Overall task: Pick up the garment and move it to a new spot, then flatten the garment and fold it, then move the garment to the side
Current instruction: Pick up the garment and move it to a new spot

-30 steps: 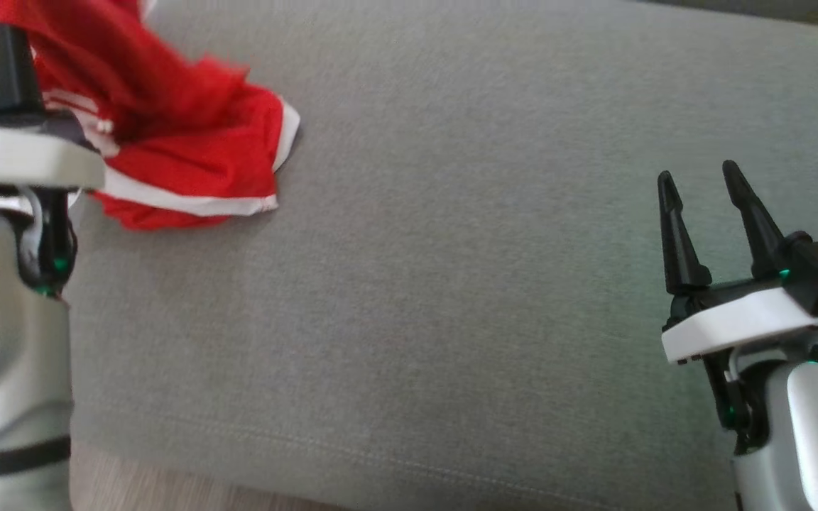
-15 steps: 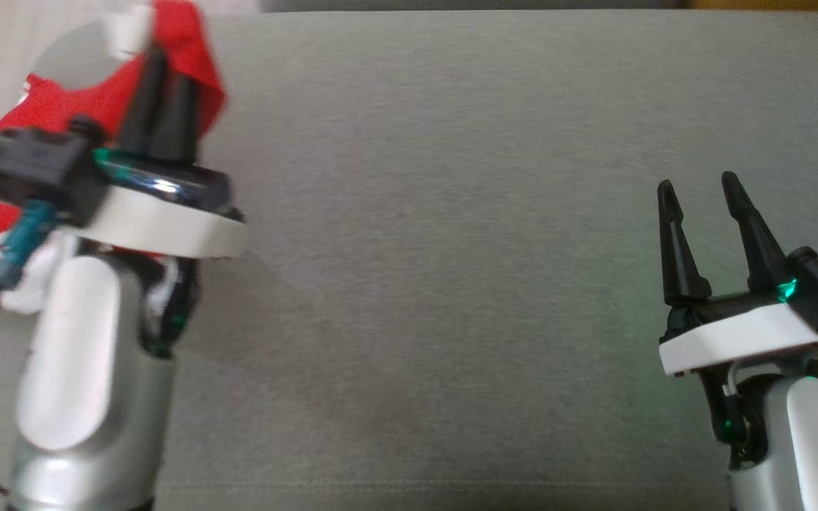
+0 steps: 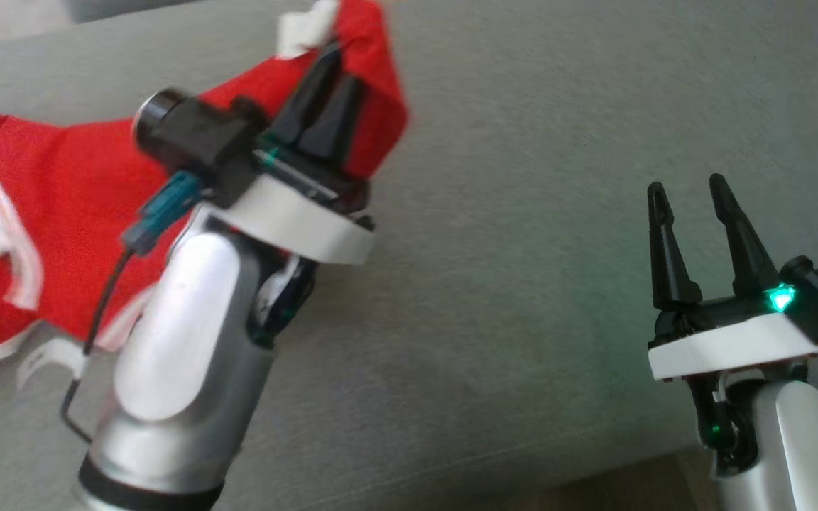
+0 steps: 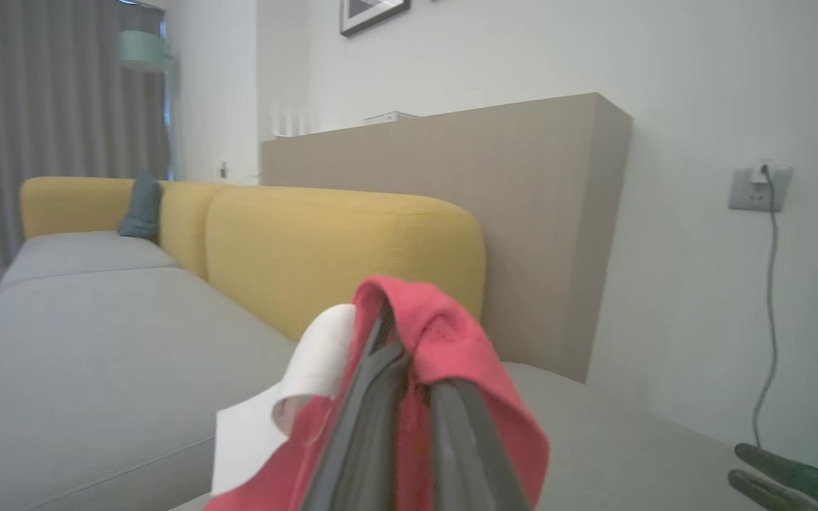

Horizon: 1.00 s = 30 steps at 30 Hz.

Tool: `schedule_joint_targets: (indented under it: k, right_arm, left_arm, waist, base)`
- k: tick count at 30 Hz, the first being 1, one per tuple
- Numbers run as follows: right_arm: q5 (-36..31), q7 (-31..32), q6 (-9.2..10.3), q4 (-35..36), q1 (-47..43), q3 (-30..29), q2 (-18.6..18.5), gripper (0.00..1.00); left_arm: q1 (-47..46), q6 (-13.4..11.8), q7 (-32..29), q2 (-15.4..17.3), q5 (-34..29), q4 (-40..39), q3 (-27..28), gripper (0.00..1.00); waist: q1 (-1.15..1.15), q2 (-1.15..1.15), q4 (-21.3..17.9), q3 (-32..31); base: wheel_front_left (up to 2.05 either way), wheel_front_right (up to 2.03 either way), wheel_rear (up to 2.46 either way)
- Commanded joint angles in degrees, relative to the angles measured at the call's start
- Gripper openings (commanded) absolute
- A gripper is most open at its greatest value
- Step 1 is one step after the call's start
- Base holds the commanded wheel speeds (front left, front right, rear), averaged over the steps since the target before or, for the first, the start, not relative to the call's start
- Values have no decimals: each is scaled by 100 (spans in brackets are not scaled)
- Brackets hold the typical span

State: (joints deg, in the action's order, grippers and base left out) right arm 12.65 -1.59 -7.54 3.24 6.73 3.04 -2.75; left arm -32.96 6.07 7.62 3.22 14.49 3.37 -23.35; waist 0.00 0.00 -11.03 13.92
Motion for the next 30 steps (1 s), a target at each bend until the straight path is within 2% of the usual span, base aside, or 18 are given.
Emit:
schedule_joint_targets:
  k: [1,10,14,22,23,24,25,30]
  right_arm:
    - [54,-110,5,167,195,123,-13,100]
    - [266,-403,5,39,242,130,-13,100]
    - [361,-529,5,-65,311,209,-13,100]
    - [418,-680,5,-286,458,286,-13,100]
    - [420,-690,5,-320,475,290,-13,100]
    - [418,-697,5,-357,491,294,-13,100]
    - [412,-702,5,-395,506,300,-13,100]
    - [333,-685,5,-579,513,263,-13,100]
  left_arm:
    - [-393,13,-14,6,34,-190,6,0]
    - [-848,-46,-182,-31,209,184,-948,0]
    - [-829,-64,-417,-33,247,723,-1266,0]
    - [-890,-14,-674,-5,215,1580,-1546,0]
    - [-895,1,-707,-3,229,1658,-1592,34]
    - [-902,11,-700,4,226,1714,-1626,93]
    - [-903,17,-658,10,223,1751,-1651,100]
    - [-685,-33,-140,49,284,1801,-1619,100]
  waist:
    - [0,0,-471,343]
    - [0,0,-1025,870]
    - [0,0,-1105,1058]
    - [0,0,-1067,1192]
    - [0,0,-1044,1184]
    - [0,0,-1020,1164]
    - [0,0,-995,1137]
    - [0,0,-740,813]
  base:
    - [0,0,0]
    - [0,0,0]
    - [0,0,0]
    - [0,0,0]
    - [0,0,0]
    - [0,0,0]
    - [0,0,0]
    - [0,0,0]
